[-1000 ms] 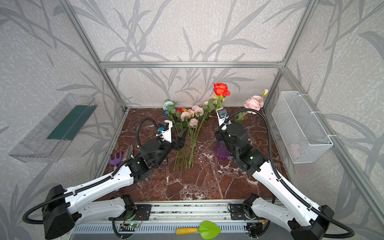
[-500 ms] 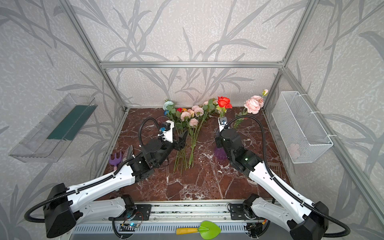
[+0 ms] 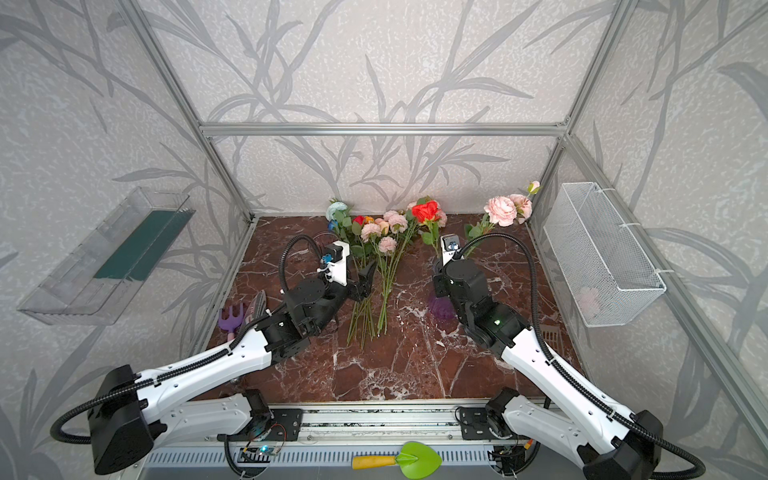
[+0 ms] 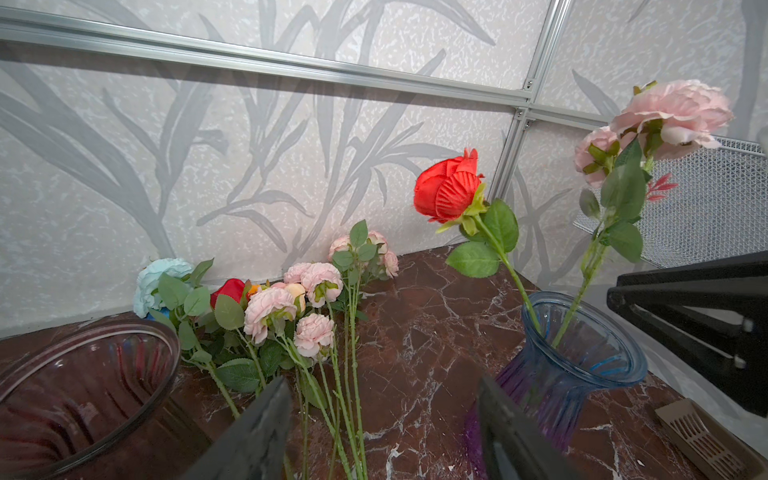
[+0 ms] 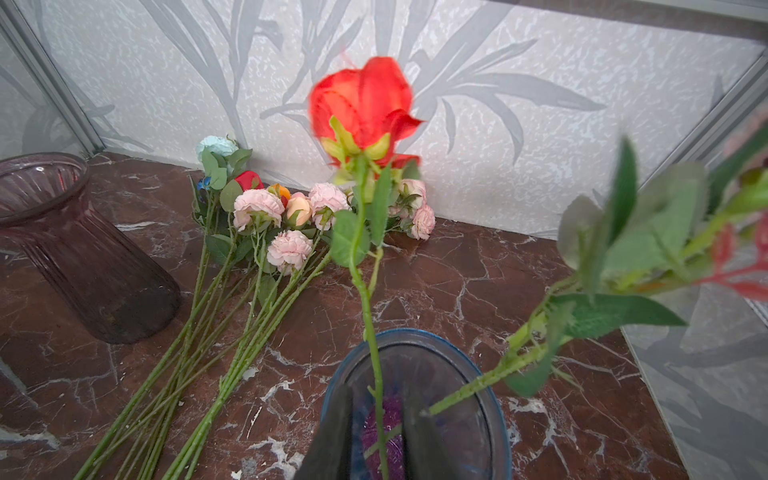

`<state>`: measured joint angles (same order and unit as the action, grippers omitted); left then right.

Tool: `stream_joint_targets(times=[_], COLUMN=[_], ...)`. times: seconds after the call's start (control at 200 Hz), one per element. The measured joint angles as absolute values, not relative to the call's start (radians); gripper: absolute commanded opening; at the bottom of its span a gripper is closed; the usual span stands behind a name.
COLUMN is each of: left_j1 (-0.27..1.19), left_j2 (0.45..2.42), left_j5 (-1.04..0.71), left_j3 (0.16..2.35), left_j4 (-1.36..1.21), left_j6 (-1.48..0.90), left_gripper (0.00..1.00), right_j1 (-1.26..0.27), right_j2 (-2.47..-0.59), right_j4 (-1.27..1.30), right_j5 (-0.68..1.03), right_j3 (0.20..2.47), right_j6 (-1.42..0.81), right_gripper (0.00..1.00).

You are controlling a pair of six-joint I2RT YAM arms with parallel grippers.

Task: Arrange the flowers into the vase
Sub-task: 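Lower the red rose stem into the vase and open the right gripper, then grasp a pink rose stem in the pile with the left gripper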

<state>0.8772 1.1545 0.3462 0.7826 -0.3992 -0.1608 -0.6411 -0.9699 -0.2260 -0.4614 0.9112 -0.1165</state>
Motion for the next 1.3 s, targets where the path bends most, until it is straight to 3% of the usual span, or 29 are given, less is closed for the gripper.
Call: stream_joint_targets(times=[0.38, 0.565, 0.725, 0.84, 0.915, 1.01, 1.115, 1.299], left_j1=[0.877, 0.877, 0.877, 0.872, 0.856, 0.816, 0.759, 0.686], left_j2=[1.215, 1.292, 1.375, 1.438, 1.48, 1.551, 1.665, 1.806], left_j5=[0.335, 0.33, 0.312, 0.288, 0.255, 0.181, 0.082, -0.027], left_j3=[0.783, 0.804, 0.869, 0.939, 0.978, 1.037, 1.142, 1.243], left_j4=[-0.392, -0.336, -0.241, -0.162, -0.12, -0.053, 0.035, 0.136], left_j6=[-0.184, -0.218, -0.247, -0.274, -0.3, -0.337, -0.361, -0.37], left_gripper=[0.7, 0.68, 0.67, 0.61, 0.56, 0.41, 0.31, 0.32], right_j1=[-0.665, -0.684, -0.686, -0.688, -0.687, -0.688, -0.688, -0.687], right_j2=[-0.879, -0.86, -0.844, -0.83, -0.821, -0.804, -0.781, -0.742], right_j4=[-0.246, -0.25, -0.26, -0.268, -0.269, -0.269, -0.27, -0.289], right_j5=[-0.402, -0.355, -0.31, -0.302, -0.305, -0.305, -0.306, -0.306], right_j3=[0.933, 0.967, 0.984, 0.984, 0.984, 0.984, 0.979, 0.948], right_j6=[-0.126, -0.125, -0.132, -0.146, -0.15, -0.155, -0.163, -0.182], right_gripper=[0.24, 0.35, 0.36, 0.33, 0.17, 0.07, 0.06, 0.07])
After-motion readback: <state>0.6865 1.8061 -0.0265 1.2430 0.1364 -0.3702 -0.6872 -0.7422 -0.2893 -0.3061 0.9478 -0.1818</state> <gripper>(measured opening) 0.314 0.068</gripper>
